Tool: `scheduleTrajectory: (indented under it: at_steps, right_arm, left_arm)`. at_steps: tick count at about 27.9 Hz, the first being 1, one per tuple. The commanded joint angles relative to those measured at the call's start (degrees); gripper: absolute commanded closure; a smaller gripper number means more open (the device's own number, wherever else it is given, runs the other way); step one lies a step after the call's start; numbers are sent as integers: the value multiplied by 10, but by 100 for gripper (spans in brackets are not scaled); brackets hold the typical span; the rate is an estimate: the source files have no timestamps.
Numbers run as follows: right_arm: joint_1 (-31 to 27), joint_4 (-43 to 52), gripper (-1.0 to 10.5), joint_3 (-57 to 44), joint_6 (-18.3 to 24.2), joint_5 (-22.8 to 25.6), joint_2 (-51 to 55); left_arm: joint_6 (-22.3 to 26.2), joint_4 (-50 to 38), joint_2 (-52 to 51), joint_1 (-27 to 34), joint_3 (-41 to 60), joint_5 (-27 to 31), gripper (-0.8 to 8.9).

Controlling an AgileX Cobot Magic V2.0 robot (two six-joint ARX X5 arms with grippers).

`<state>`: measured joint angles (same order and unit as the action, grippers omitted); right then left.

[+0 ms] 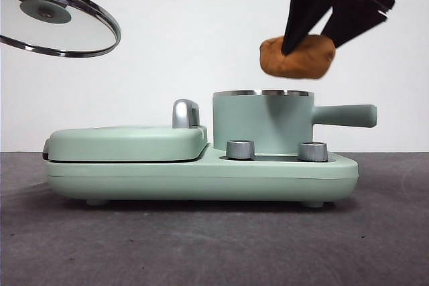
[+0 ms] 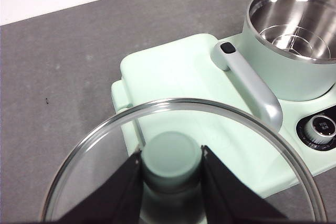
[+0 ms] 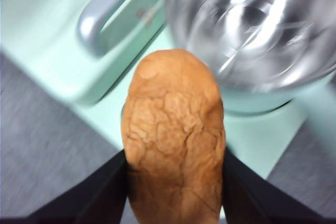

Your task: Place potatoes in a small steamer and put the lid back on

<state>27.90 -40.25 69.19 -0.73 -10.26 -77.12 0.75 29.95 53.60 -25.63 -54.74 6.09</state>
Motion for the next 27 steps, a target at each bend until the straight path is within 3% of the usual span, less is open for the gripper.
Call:
scheduleTrajectory:
  at_steps: [1, 13, 24, 27]
  right_arm:
    - [-16, -7, 767, 67, 3, -3, -50]
    - [-44, -23, 767, 244, 28, -4, -249]
    - [-45, -20, 767, 264, 45, 0, -322]
    - [-45, -19, 659, 264, 47, 0, -322]
  left_arm:
    - [-5, -25, -1, -2, -9, 1, 804]
    - [-26, -25, -1, -2, -9, 1, 804]
    - [-26, -25, -1, -2, -9, 1, 804]
    - [-27, -25, -1, -2, -9, 1, 804]
